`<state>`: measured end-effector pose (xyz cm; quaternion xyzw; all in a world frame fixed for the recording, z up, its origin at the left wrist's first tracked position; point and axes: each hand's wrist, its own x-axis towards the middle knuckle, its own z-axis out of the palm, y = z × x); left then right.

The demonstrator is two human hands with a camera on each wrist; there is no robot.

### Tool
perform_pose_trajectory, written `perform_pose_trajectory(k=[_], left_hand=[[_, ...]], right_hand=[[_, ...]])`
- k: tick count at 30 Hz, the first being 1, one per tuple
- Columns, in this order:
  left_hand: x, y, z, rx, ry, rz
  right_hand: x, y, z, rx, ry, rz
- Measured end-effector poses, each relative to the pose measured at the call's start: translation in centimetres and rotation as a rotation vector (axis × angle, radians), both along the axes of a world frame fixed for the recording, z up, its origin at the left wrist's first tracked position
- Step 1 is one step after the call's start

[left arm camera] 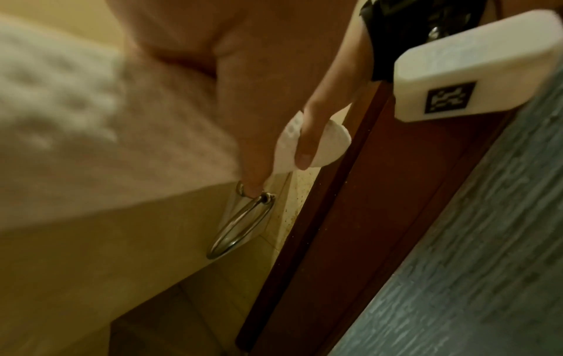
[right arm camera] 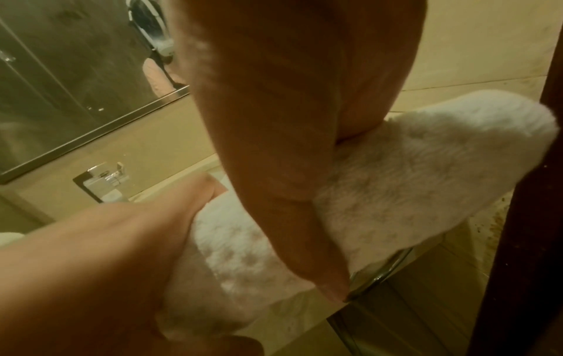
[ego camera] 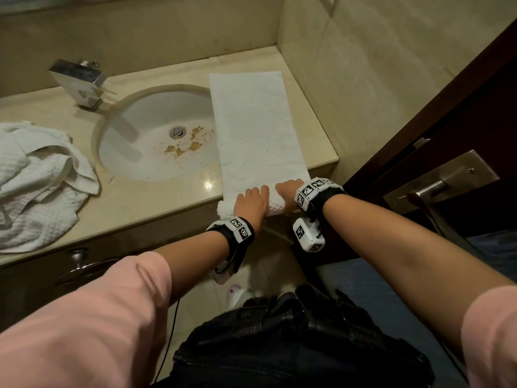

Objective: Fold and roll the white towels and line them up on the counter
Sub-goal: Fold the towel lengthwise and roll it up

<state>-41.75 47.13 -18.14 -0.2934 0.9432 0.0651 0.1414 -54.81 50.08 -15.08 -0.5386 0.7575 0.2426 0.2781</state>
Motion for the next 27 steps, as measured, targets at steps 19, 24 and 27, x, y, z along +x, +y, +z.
perform_pose_trajectory(k=[19, 24, 27], left_hand=[[-2.9, -3.0, 1.5, 0.271, -0.132, -0.020], [-3.2, -3.9, 1.6, 0.335, -0.164, -0.035], [-3.1, -4.0, 1.3, 0.327, -0.159, -0.038]], right_hand=[[1.1, 2.9, -1.8, -0.281, 0.118, -0.030], [1.8, 3.0, -2.2, -0.424, 0.159, -0.098], [1.5, 2.2, -2.3, -0.427, 0.132, -0.080]])
